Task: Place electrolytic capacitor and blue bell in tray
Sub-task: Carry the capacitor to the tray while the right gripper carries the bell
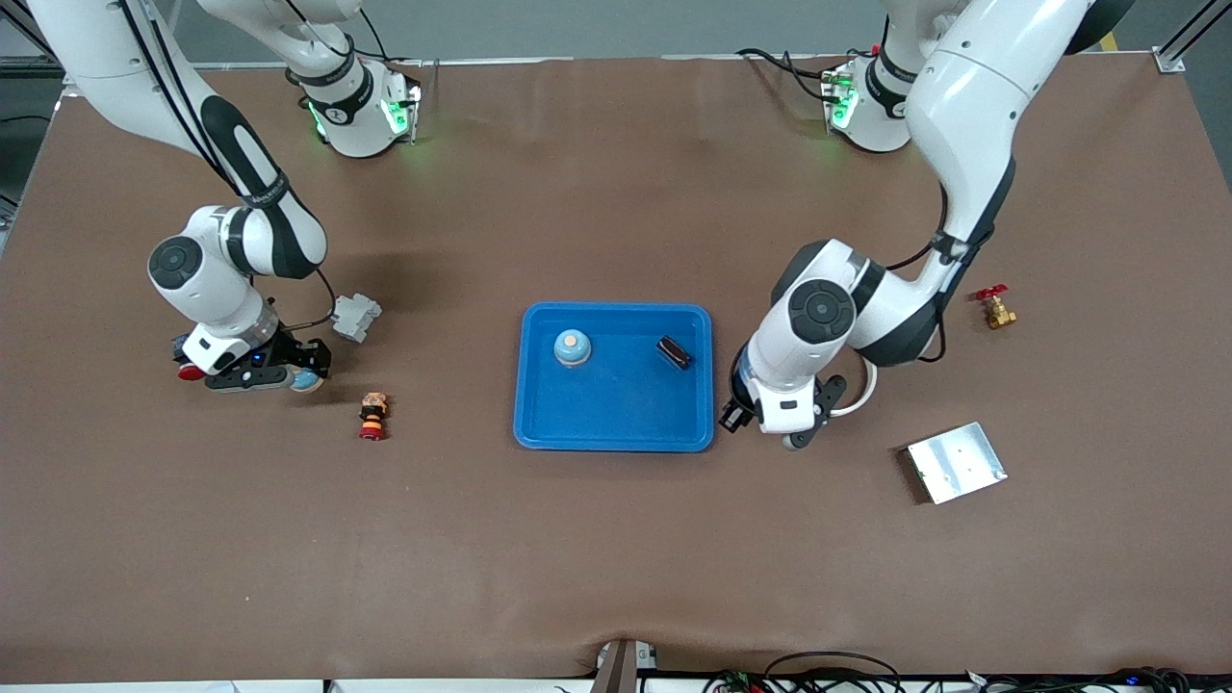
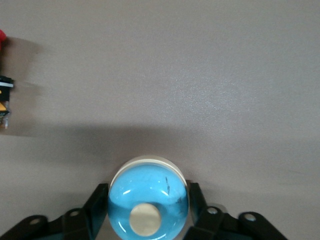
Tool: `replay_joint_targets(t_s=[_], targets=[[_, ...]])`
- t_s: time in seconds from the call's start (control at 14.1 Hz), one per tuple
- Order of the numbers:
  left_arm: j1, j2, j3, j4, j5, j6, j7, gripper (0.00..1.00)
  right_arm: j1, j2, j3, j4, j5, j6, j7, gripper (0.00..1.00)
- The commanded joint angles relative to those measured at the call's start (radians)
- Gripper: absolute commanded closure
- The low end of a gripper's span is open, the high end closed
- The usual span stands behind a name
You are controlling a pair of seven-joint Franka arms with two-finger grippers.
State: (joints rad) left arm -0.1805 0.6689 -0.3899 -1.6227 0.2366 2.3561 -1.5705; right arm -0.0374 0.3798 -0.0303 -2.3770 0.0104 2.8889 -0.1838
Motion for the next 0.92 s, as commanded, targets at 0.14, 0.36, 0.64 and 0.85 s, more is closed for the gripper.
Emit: replay_joint_targets(t_s=[0.14,0.36,0.64,0.85], targets=[[-0.063,0.073,0.002,0.105,-0.008,-0.018,-0.127,1.0,-0.01,-0.012,0.013,0.004,-0.001,-0.032,0.0,1.0],[-0.086,0.107,0.002,0.147,-0.008,-0.014,-0.173,1.0,0.023,-0.077,0.02,0.024,0.0,-0.144,0.058,1.0],[-0.137,0.146,0.016,0.161,0.0,-0.008,-0.218,1.0,0.123,-0.171,0.021,0.085,0.0,-0.354,0.243,1.0],[-0.151,0.178,0.017,0.168,0.0,-0.006,-0.218,1.0,0.218,-0.196,0.021,0.159,0.0,-0.5,0.427,1.0]])
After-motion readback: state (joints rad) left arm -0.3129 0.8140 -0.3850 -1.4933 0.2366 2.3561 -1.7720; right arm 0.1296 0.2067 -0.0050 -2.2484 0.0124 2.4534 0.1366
